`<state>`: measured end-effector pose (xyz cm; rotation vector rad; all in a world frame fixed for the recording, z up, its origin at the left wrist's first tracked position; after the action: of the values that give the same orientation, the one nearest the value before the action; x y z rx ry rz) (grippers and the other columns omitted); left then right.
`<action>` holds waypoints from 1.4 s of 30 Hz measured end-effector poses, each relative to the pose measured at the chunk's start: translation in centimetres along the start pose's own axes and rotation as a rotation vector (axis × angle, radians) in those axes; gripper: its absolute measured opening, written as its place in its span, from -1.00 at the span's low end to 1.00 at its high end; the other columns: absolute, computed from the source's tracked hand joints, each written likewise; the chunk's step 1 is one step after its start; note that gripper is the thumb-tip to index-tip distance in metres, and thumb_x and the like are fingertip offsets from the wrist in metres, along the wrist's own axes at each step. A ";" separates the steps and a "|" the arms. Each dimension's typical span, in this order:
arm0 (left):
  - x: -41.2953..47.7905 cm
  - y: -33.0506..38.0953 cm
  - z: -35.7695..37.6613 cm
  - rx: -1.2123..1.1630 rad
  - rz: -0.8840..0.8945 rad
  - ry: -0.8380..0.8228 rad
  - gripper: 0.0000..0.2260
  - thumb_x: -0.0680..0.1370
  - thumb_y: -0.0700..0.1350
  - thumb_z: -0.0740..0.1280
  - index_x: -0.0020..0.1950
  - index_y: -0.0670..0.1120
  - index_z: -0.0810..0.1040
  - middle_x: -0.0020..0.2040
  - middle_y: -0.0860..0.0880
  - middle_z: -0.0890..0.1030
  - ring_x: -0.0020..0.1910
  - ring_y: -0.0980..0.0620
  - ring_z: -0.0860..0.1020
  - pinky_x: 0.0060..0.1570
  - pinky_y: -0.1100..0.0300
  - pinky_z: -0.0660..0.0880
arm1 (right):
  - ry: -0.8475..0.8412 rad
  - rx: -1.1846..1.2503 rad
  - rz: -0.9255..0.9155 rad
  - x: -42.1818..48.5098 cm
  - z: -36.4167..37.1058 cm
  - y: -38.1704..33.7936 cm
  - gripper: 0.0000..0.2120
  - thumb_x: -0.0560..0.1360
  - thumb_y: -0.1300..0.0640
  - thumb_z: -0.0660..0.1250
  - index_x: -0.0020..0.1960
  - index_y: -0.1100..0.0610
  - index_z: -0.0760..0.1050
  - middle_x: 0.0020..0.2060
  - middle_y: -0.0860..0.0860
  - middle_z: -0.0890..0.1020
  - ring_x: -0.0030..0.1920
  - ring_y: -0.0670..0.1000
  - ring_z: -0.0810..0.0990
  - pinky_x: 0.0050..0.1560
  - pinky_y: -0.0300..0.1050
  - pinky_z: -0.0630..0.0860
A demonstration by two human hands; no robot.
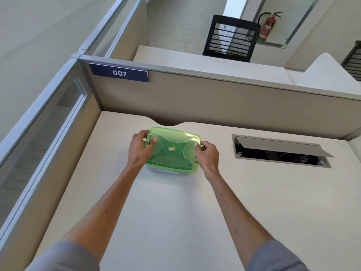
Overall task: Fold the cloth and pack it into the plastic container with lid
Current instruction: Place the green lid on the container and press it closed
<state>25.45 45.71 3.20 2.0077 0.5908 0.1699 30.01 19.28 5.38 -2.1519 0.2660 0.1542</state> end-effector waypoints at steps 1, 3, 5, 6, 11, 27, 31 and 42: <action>0.3 -0.1 0.0 0.070 0.016 0.014 -0.57 0.69 0.01 0.43 0.53 -0.10 0.57 0.44 -0.21 0.54 0.34 -0.23 0.61 0.39 -0.21 0.59 | 0.001 -0.047 0.005 0.5 0.3 0.0 -0.76 0.67 -0.01 0.38 -0.07 0.13 0.62 -0.06 0.20 0.72 -0.05 0.31 0.70 -0.02 0.14 0.67; 0.8 -0.7 0.2 0.169 0.024 0.004 -0.57 0.70 0.06 0.41 0.53 -0.08 0.58 0.48 -0.21 0.51 0.40 -0.26 0.57 0.43 -0.25 0.54 | 0.011 -0.135 0.028 1.4 0.8 0.3 -0.70 0.67 -0.04 0.37 -0.18 0.08 0.53 -0.15 0.12 0.71 -0.14 0.26 0.62 -0.16 -0.01 0.50; 0.9 -1.4 0.5 0.192 0.015 -0.023 -0.56 0.71 0.09 0.38 0.55 -0.05 0.55 0.48 -0.22 0.51 0.38 -0.27 0.59 0.41 -0.24 0.56 | 0.029 -0.189 0.059 1.9 1.0 0.7 -0.66 0.65 -0.06 0.38 -0.22 0.10 0.50 -0.21 0.06 0.70 -0.20 0.23 0.56 -0.22 -0.08 0.39; 1.0 -1.6 0.6 0.184 0.009 -0.034 -0.56 0.72 0.10 0.36 0.56 -0.04 0.54 0.47 -0.21 0.52 0.34 -0.26 0.63 0.37 -0.20 0.59 | 0.033 -0.210 0.068 2.0 1.2 0.9 -0.65 0.65 -0.07 0.38 -0.22 0.11 0.50 -0.20 0.07 0.71 -0.21 0.24 0.55 -0.22 -0.08 0.40; 0.8 -1.9 0.6 0.147 -0.012 -0.041 -0.55 0.73 0.10 0.34 0.59 -0.05 0.52 0.44 -0.19 0.64 0.31 -0.22 0.68 0.27 -0.16 0.61 | 0.026 -0.231 0.052 2.3 1.8 1.2 -0.71 0.65 -0.07 0.40 -0.09 0.14 0.64 -0.04 0.16 0.73 -0.14 0.27 0.62 -0.07 0.01 0.57; 3.6 -0.8 1.0 0.213 -0.118 -0.062 -0.52 0.72 0.24 0.28 0.44 -0.06 0.66 0.29 -0.21 0.73 0.28 -0.30 0.65 0.24 -0.14 0.58 | -0.027 -0.106 0.130 4.5 1.8 1.4 -0.72 0.68 -0.13 0.34 0.17 0.05 0.67 0.05 0.05 0.77 0.08 0.22 0.71 0.14 0.08 0.66; 4.0 -1.2 1.5 0.150 -0.178 -0.035 -0.51 0.69 0.27 0.32 0.38 -0.08 0.68 0.27 -0.20 0.73 0.25 -0.30 0.66 0.28 -0.18 0.61 | -0.057 0.110 0.285 6.2 2.1 2.5 -0.73 0.66 -0.06 0.43 0.01 0.16 0.65 -0.03 0.10 0.70 -0.05 0.17 0.65 -0.07 0.08 0.72; 5.7 -4.5 3.0 -0.384 -0.462 -0.028 -0.73 0.63 -0.02 0.50 0.20 -0.19 0.69 0.09 -0.14 0.70 -0.02 -0.09 0.60 -0.11 0.12 0.49 | -0.064 0.292 0.356 8.0 3.7 4.2 -0.65 0.62 0.12 0.49 -0.28 0.12 0.47 -0.12 0.12 0.64 -0.10 0.15 0.55 -0.08 0.02 0.53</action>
<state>29.96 47.78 -2.82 1.4615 0.9116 -0.0265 36.71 19.03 -1.79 -1.7928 0.5963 0.3639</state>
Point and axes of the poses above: each hand's wrist, its own x-axis towards the middle knuckle, its own z-axis out of the palm, y = z × x, the point moved 5 cm from there along x, towards the middle knuckle
